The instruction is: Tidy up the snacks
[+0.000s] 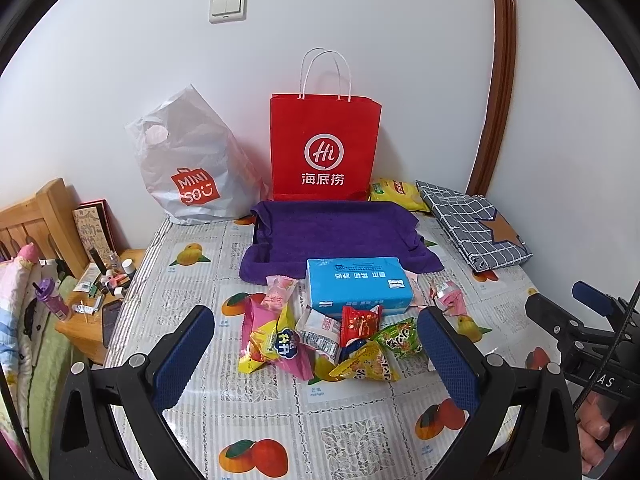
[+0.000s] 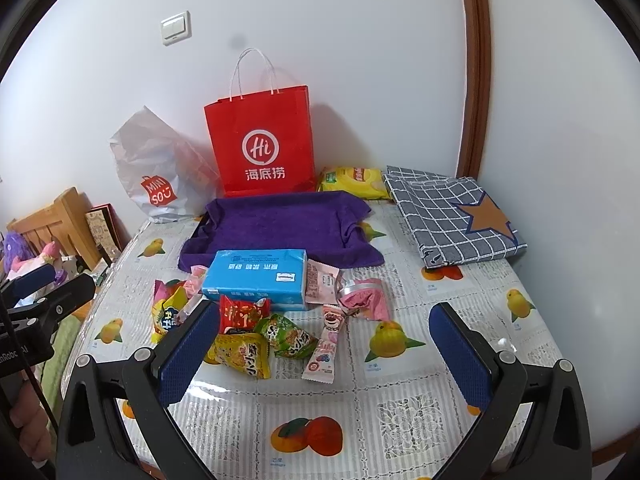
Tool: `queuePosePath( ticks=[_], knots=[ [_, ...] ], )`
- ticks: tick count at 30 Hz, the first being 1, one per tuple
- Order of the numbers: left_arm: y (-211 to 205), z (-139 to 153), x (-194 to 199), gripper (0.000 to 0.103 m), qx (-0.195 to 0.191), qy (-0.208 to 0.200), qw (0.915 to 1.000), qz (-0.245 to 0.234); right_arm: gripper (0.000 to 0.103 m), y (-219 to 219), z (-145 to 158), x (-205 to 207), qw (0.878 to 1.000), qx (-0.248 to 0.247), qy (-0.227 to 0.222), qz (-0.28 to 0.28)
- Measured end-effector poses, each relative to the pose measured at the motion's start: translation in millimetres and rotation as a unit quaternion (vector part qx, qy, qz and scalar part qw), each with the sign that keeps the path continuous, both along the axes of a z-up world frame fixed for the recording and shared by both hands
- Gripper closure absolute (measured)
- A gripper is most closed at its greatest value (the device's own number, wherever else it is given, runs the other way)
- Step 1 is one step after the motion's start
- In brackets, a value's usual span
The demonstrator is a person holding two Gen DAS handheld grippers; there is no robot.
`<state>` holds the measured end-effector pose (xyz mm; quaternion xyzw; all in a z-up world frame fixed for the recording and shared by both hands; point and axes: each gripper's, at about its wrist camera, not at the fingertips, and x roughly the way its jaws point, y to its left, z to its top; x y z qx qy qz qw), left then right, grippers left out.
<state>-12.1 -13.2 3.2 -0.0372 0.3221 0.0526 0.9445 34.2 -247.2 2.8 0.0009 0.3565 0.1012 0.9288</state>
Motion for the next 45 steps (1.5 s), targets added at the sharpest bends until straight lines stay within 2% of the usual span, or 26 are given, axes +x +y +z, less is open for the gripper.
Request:
queuePosePath(
  ticks=[35,45],
  knots=[
    [1.1,0.2,-0.2,0.001,-0.006,-0.003,1.0,-0.002,0.0,7.9,1.1,-0.3,1.0,-0.001,-0.003,0.009],
    [8.5,-7.5,16.2,0.001,-0.014,0.009,0.9999,-0.006,0.0,10.6,-4.2,12.4,1.0,-0.004,0.003,0.01]
  ],
)
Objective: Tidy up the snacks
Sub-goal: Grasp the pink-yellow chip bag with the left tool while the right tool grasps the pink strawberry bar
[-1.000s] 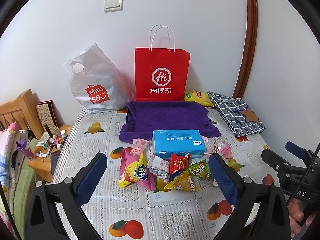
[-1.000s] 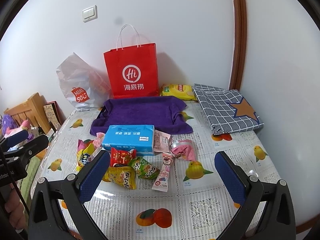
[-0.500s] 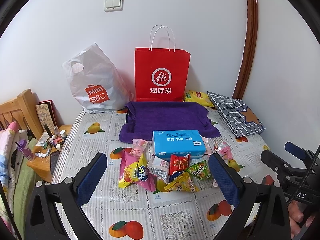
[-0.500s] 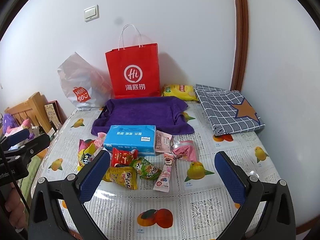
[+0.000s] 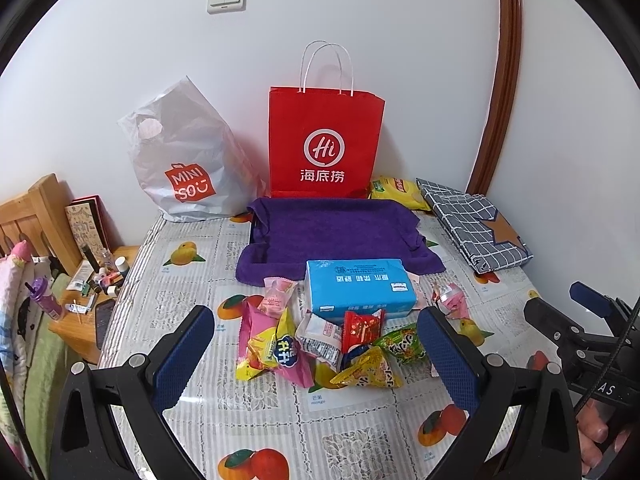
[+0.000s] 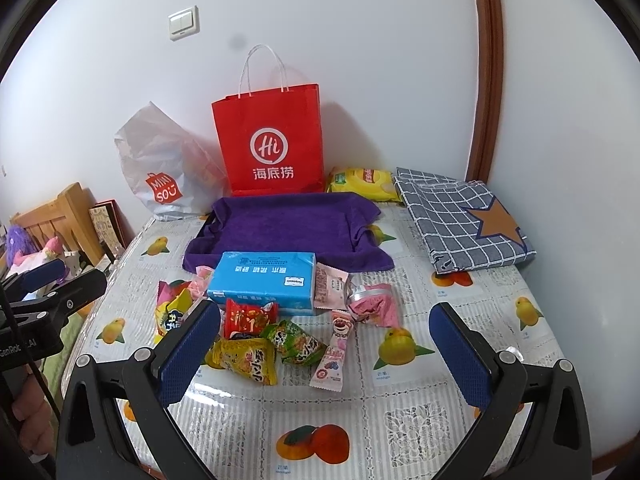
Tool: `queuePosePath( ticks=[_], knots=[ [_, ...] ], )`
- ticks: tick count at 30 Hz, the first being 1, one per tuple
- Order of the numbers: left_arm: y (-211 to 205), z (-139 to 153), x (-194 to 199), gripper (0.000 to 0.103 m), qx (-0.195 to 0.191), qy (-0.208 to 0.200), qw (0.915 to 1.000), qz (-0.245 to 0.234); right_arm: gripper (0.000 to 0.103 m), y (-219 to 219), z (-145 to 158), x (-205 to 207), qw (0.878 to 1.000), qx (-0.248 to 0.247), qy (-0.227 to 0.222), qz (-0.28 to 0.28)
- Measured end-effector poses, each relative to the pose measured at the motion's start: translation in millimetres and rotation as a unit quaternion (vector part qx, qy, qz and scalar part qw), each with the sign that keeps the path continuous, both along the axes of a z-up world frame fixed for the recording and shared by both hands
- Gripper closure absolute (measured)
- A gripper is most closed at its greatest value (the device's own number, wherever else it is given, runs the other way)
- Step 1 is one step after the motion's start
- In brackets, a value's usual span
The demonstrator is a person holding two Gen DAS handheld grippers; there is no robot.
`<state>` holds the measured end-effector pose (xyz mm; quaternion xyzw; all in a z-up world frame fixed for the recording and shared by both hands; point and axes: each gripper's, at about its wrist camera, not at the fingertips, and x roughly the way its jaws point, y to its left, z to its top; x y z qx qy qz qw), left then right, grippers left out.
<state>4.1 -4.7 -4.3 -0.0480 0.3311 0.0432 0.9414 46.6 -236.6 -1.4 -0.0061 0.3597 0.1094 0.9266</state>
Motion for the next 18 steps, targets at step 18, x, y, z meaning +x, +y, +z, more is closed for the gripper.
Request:
queuePosePath(
  ticks=[18],
  knots=[
    [16.3,-29.1,52.8,0.0,0.009,0.06,0.9982,0.003,0.0,8.8,-37.2,52.1,0.997,-0.067,0.022,-0.042]
  ],
)
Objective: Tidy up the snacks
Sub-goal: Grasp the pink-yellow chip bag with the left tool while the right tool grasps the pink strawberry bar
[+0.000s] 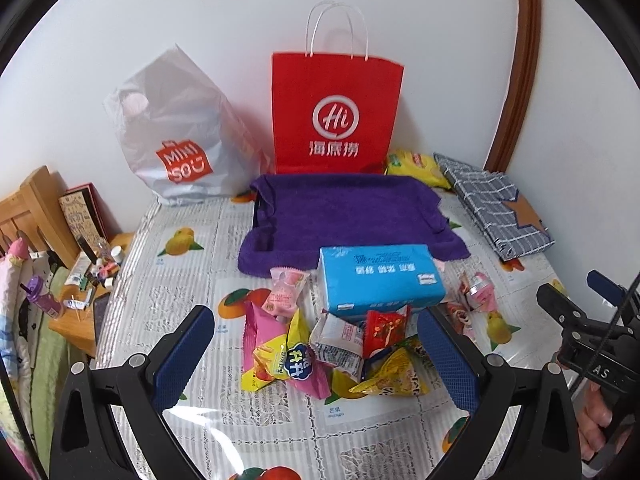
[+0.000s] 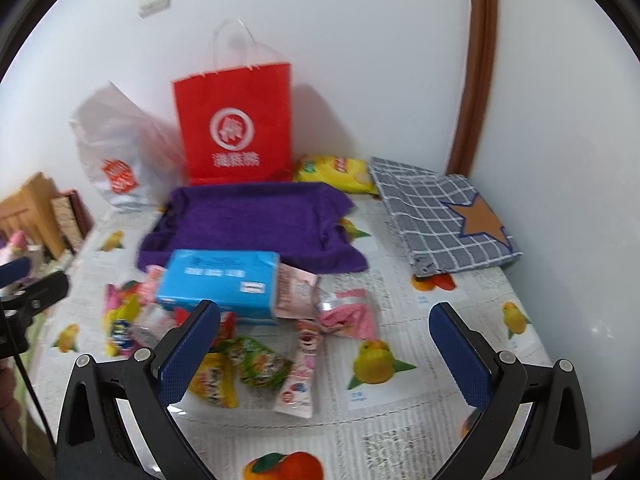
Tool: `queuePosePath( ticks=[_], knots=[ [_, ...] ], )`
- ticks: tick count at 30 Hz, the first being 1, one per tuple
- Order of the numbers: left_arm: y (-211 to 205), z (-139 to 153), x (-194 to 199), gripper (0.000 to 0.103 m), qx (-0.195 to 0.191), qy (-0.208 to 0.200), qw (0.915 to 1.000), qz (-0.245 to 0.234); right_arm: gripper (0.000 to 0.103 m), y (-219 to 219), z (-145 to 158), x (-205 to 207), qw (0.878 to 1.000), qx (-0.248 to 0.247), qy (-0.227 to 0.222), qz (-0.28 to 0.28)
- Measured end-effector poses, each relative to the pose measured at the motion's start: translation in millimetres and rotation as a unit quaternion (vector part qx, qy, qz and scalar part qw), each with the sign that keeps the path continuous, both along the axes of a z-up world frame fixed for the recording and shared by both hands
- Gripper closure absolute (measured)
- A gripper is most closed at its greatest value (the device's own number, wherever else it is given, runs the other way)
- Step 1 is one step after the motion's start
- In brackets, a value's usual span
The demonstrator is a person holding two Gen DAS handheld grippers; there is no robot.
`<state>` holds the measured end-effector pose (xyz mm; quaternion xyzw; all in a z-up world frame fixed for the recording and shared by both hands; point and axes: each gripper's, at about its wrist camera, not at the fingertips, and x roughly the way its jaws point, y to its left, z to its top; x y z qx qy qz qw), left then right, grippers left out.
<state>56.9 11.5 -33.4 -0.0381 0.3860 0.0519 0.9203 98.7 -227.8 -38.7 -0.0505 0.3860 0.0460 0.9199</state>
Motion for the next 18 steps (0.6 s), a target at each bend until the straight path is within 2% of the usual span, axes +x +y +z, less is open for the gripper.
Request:
queuePosePath(
  ticks=[4,6,9,11,14,16,18],
  knots=[
    [5.9,-16.8,8.9,0.0,0.014,0.014,0.9998,-0.003,0.0,-3.8,-19.3,13.8,1.0,0.003,0.02,0.012],
    [10.4,-25.7,12.1,0.001,0.019,0.018,0.9997,-0.002,0.0,-12.4,-32.5,20.4,0.999,0.026,0.034,0.01],
    [21.9,-39.7,18.8,0.002,0.004,0.035,0.9994,0.0,0.001,-27.0,-53.2,29.0,0.996,0.065,0.059,0.009],
    [28.6,-48.4,24.1,0.002,-0.003,0.048,0.9988,0.001,0.003,-33.3,-66.4,33.8,0.995,0.07,0.077,-0.002],
    [35.2,-62.7,34.5,0.002,-0.003,0.075,0.9972,0.005,0.014,-36.2,-85.5,41.2,0.993,0.061,0.102,-0.016],
    [39.7,-69.4,36.9,0.002,-0.009,0.079,0.9968,0.008,0.028,-35.5,-96.2,44.6,0.99,0.074,0.119,-0.008],
    [45.2,-75.2,38.7,0.002,-0.017,0.082,0.9964,0.01,0.036,-32.2,-109.0,47.8,0.985,0.093,0.143,0.0]
  ],
)
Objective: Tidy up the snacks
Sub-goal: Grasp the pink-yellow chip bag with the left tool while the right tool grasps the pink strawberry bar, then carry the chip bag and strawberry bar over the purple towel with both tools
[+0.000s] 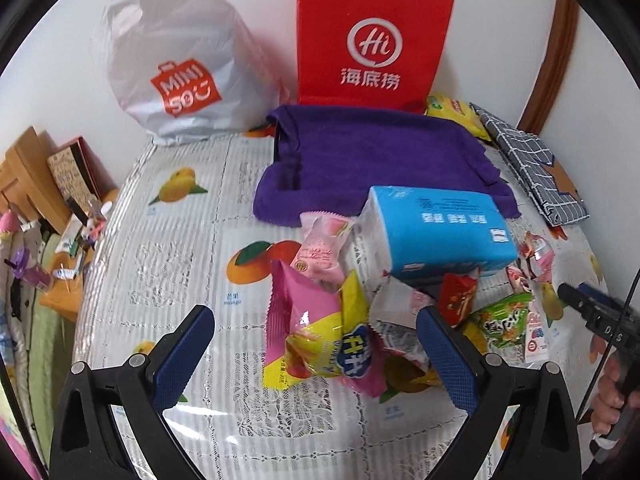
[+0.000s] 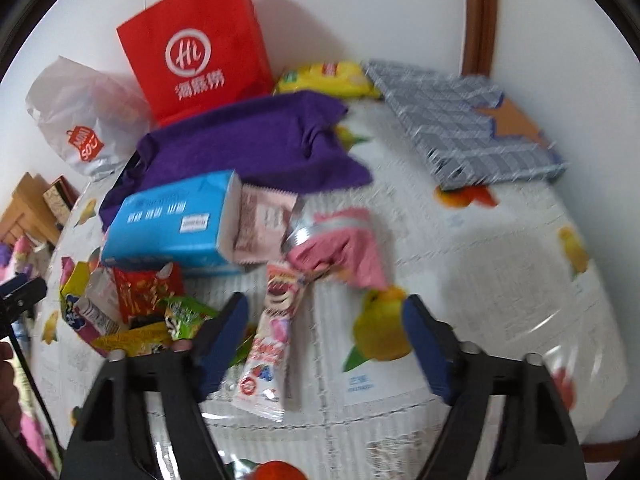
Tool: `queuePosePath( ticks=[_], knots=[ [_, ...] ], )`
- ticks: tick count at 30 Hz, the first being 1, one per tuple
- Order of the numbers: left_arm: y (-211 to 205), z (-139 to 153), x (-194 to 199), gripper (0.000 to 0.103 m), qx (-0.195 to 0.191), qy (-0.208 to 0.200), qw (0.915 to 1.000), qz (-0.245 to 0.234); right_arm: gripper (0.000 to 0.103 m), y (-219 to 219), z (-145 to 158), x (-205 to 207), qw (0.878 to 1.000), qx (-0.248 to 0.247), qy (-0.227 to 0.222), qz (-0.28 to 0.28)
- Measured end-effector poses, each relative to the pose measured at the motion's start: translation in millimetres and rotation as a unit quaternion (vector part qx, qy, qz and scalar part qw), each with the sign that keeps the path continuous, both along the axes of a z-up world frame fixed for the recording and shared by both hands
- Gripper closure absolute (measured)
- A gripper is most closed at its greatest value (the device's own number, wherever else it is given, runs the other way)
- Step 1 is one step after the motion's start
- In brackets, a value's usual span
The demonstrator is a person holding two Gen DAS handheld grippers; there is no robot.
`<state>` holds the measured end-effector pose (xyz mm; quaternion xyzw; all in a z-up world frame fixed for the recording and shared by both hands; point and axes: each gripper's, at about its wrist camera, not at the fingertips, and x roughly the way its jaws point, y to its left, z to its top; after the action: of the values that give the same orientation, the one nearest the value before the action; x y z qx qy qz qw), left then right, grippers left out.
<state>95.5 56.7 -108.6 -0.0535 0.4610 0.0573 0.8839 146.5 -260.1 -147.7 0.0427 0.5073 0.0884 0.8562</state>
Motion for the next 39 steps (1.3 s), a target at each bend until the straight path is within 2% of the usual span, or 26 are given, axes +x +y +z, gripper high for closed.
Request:
queuePosePath(
  ticks=[4,11,17,21,24,29,34,35,36,39],
  knots=[
    [10.5,-9.1,-1.3,0.002,-0.008,0.004,1.0,0.0,0.053,12.0,-18.8,5.7,1.0,0.01,0.026,0.013],
    [27.2,-19.3,9.1,0.002,-0.011,0.007,0.9999,0.009,0.066,27.1,-40.5,18.8,0.998,0.022,0.048,0.019],
    [23.7,-21.2,20.2,0.002,-0.034,0.006,0.9993,-0.016,0.081,30.0,-49.6,19.9,0.998,0.008,0.054,0.027],
    [17.7,-26.7,22.2,0.003,-0.033,0.015,0.999,-0.028,0.082,25.5,-49.9,19.5,0.998,0.018,0.054,0.023],
    [23.1,-33.1,20.0,0.008,-0.044,0.025,0.9985,-0.021,0.082,25.2,-49.2,17.5,0.998,0.015,0.053,0.023],
    [28.5,-41.9,16.2,0.011,-0.067,0.032,0.9971,-0.017,0.081,25.1,-48.8,14.1,0.998,0.006,0.052,0.031],
    [16.7,-55.7,22.1,0.013,-0.055,0.052,0.9969,-0.022,0.081,28.0,-47.7,12.8,0.998,-0.01,0.051,0.036],
    [15.3,-58.4,23.3,0.017,-0.06,0.055,0.9964,-0.024,0.081,28.4,-47.0,11.6,0.998,-0.015,0.052,0.038],
    [14.7,-58.8,23.6,0.026,-0.069,0.055,0.9957,-0.027,0.082,28.3,-45.9,9.9,0.998,-0.019,0.051,0.039],
    [13.5,-55.8,21.5,0.033,-0.068,0.053,0.9959,-0.027,0.083,27.8,-40.9,4.4,0.998,-0.029,0.041,0.042]
  ],
)
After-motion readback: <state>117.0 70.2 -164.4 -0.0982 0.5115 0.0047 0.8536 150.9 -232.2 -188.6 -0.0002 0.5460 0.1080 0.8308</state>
